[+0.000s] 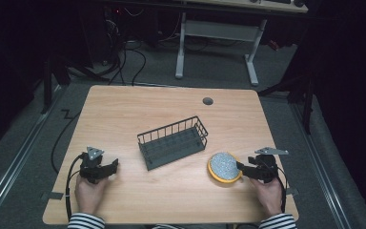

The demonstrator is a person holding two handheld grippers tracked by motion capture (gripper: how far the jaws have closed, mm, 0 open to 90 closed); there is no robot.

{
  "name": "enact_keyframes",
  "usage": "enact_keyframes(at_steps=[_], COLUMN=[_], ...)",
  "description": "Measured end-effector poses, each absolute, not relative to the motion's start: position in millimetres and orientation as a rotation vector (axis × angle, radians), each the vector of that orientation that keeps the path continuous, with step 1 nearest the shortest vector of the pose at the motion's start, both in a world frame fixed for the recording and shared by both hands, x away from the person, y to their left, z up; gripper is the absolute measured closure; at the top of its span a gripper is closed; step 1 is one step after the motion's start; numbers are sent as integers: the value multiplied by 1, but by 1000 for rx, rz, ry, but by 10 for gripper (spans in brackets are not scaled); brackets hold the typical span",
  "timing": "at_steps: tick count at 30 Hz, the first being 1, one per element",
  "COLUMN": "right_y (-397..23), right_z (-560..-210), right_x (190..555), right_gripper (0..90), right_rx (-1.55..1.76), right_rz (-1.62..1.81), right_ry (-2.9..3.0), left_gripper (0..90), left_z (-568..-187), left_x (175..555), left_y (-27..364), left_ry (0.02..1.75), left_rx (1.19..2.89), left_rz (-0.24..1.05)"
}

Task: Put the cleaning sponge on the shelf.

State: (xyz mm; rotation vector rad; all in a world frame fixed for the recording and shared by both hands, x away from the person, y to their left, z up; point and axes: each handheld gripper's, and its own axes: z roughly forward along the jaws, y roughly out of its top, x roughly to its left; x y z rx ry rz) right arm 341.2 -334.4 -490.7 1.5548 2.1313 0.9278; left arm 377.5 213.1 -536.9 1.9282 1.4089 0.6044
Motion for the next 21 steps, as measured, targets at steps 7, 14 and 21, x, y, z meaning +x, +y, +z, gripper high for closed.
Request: enact_keyframes(at_steps=[7, 14, 21], right_y=[-319, -314, -313], right_z=[-491, -495, -500], right_x=[355, 369, 376], right_gripper=[365, 346, 391], right_rx=[1532, 1586, 1628], right_rz=[906, 888, 852], right_ry=[2221, 2294, 2356], left_gripper=[276, 275, 276], left_z=[-537, -537, -537], left_x=[378, 378, 377], left_y=[213, 213, 213], left_ry=[1409, 1409, 1409], left_rx=[1928, 1928, 1929], left_rz=[604, 604, 608])
